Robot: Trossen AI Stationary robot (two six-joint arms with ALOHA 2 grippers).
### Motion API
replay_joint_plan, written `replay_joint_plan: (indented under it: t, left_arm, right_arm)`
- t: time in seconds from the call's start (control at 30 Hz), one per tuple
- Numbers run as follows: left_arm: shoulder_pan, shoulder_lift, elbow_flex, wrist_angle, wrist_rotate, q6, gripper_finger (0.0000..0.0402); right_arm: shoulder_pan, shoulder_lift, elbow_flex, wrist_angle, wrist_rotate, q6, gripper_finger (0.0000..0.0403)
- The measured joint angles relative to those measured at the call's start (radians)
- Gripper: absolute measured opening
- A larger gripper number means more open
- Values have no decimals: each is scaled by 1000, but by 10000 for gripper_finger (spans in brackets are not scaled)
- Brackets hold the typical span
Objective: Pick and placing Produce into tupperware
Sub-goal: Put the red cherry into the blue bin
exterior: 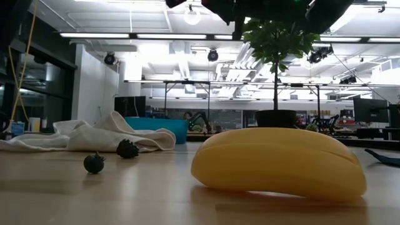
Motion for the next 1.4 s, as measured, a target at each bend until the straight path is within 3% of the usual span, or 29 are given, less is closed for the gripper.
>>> replay_joint_plan:
  t: [1.13,1.4]
  left_arm:
    - [1,30,0,16,-39,-4,149]
    - [1,30,0,16,-39,-1,90]
  right_arm:
    - [0,0,0,-14,-8,-8,90]
    - [0,0,0,-14,-8,-8,90]
